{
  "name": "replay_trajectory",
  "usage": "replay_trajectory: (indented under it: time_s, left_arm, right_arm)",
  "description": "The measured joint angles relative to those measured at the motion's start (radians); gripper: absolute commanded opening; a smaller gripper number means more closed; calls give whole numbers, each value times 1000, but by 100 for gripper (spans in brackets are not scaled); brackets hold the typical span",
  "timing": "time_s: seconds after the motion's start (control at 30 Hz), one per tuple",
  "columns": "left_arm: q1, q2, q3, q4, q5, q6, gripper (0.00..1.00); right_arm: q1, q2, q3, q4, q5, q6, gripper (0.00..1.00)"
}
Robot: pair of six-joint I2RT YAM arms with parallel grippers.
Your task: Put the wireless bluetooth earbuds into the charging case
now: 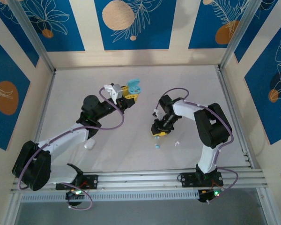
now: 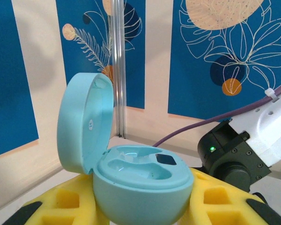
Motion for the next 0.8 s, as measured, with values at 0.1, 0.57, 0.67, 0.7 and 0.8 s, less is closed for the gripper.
replay_trajectory:
  time_s: [0.1, 0.57, 0.67, 0.7, 0.8]
  left_arm:
    - [0, 0, 0, -2, -1, 0, 30]
    - [0, -11, -15, -10, -13, 4, 29]
    - [0, -11, -16, -9, -19, 4, 29]
    - [0, -11, -16, -9, -19, 4, 29]
    - [0, -11, -16, -9, -19, 5, 29]
  right_arm:
    - [3, -16, -21, 0, -8, -2, 38]
    - [8, -78, -76, 11, -64, 17, 38]
    - [14, -78, -76, 18, -75, 21, 38]
    - [16, -78, -76, 20, -77, 23, 38]
    - [22, -79, -73, 24, -79, 29, 38]
